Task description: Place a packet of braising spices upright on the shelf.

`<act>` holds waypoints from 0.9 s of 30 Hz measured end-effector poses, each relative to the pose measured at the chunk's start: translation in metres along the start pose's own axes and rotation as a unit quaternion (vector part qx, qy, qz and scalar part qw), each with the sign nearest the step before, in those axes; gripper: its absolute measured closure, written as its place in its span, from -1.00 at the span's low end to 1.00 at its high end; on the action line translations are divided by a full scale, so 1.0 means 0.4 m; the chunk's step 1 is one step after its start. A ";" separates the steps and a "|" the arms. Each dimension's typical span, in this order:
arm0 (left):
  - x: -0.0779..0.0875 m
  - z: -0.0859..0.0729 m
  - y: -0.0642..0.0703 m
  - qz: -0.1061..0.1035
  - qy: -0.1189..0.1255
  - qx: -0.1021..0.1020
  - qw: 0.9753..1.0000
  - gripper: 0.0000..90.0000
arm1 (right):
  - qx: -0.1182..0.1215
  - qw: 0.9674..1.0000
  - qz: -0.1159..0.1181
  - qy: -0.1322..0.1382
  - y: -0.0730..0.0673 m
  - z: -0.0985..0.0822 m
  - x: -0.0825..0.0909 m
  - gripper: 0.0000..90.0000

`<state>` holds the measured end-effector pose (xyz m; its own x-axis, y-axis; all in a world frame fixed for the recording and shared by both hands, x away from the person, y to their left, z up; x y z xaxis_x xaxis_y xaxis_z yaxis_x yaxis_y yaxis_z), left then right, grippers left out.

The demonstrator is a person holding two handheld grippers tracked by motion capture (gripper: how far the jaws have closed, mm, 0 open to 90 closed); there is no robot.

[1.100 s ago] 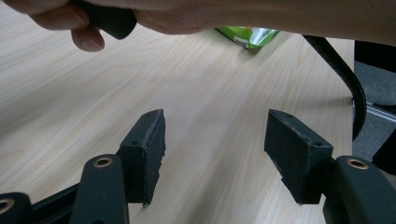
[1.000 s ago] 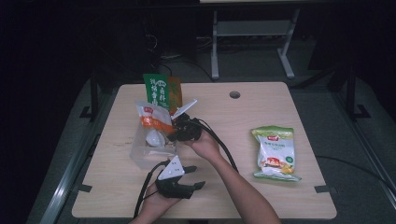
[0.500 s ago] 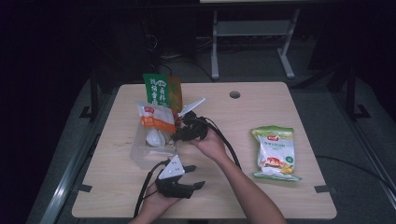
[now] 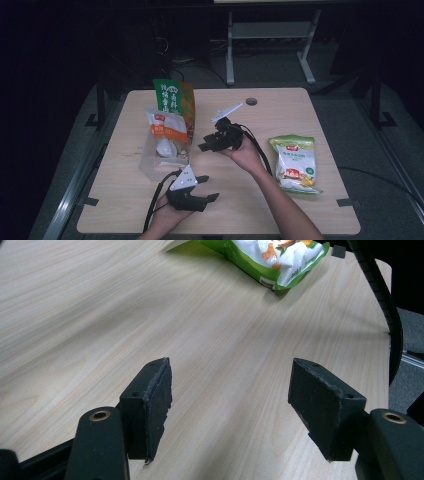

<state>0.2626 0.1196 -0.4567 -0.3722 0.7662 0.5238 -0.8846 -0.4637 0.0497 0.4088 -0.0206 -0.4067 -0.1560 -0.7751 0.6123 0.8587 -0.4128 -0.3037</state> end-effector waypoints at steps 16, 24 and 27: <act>-0.004 0.001 -0.003 0.002 0.001 -0.002 1.000 -0.27 | -0.024 0.999 -0.026 0.015 0.041 -0.071 0.146 -0.06; 0.001 0.002 -0.004 0.001 -0.003 -0.003 1.000 -0.27 | -0.031 0.998 -0.051 0.004 0.059 -0.116 0.231 -0.12; 0.002 0.003 -0.006 0.003 -0.003 -0.004 1.000 -0.28 | -0.035 0.998 -0.061 0.008 0.064 -0.134 0.259 -0.13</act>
<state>0.2647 0.1209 -0.4554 -0.3756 0.7610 0.5290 -0.8847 -0.4644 0.0400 0.3886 -0.1372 -0.3904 -0.2648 -0.7247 0.6362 0.7969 -0.5359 -0.2788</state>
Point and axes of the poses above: each handheld gripper's, and its own axes: x roughly backward along the jaws, z roughly out of its top, y roughly to its right, the point moved 3 cm from there along -x, roughly forward along the jaws, and after that the axes turned 2 degrees about -x, right-handed, at the moved point
